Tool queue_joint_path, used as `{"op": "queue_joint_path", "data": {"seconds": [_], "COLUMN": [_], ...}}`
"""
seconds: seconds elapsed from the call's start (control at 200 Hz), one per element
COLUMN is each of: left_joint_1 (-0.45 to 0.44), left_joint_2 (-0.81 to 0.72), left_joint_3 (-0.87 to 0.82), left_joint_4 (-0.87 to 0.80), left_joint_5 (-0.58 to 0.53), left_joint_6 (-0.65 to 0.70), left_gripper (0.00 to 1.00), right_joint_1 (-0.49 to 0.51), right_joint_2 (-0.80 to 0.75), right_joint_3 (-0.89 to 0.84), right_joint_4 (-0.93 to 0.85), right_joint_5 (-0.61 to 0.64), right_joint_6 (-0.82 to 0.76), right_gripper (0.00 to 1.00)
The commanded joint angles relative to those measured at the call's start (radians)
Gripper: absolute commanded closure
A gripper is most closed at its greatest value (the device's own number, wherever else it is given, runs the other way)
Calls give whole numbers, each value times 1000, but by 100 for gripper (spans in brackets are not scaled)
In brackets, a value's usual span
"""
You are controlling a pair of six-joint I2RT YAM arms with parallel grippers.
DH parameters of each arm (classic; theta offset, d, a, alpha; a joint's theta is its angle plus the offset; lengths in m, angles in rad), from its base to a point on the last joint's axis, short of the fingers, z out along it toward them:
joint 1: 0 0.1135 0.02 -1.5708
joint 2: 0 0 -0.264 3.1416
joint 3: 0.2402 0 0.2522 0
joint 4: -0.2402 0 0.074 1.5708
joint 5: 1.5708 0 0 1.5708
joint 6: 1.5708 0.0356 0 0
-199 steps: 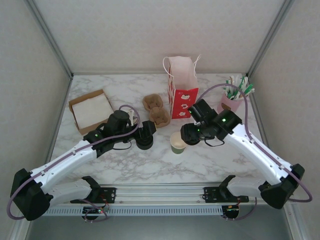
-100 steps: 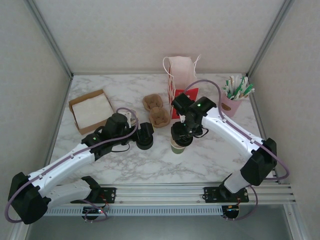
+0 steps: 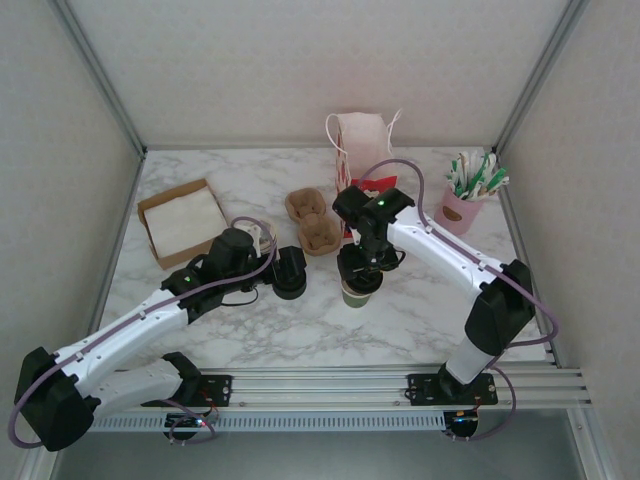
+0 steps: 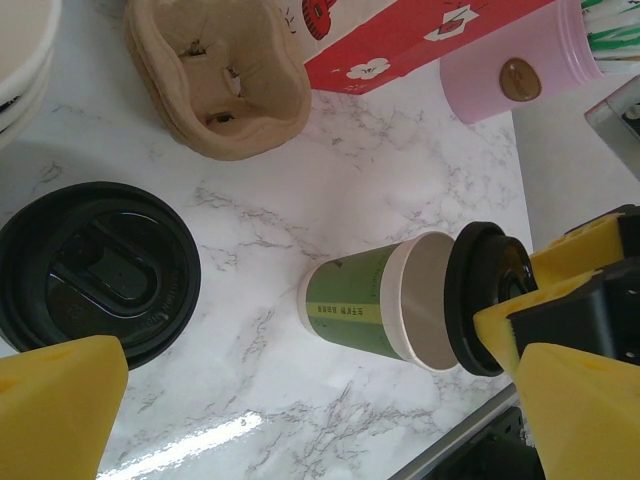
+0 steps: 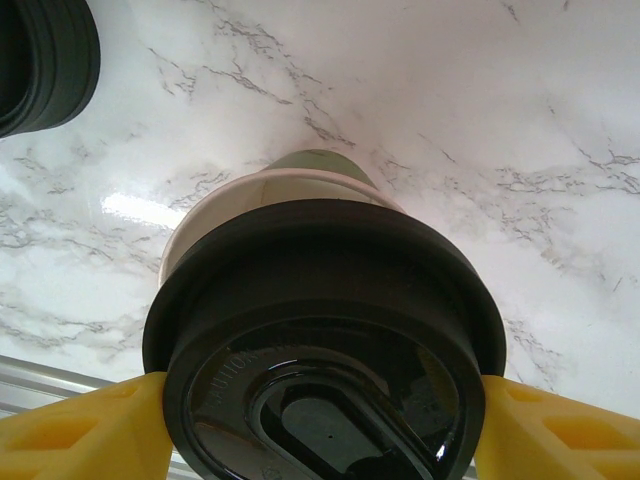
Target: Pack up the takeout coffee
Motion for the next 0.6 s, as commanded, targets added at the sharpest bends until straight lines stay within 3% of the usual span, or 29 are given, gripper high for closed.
{"op": "queue_joint_path", "data": {"seconds": [0.0,0.596], "left_joint_1": [-7,-7], "left_joint_2": [-18,-9], "left_joint_3": [-9,-13], "left_joint_4": [-8,-4], "left_joint_5": [-26,-23], "left_joint_6": [11,11], "left_gripper": [0,0], "right_joint_1": [4,19], "right_joint_2": [11,59], "right_joint_3": [30,30], "right_joint_4": [-24,-3], "right_joint_5": [12,-2], "right_joint_6": [-16,-24], "right_gripper": [27,27]}}
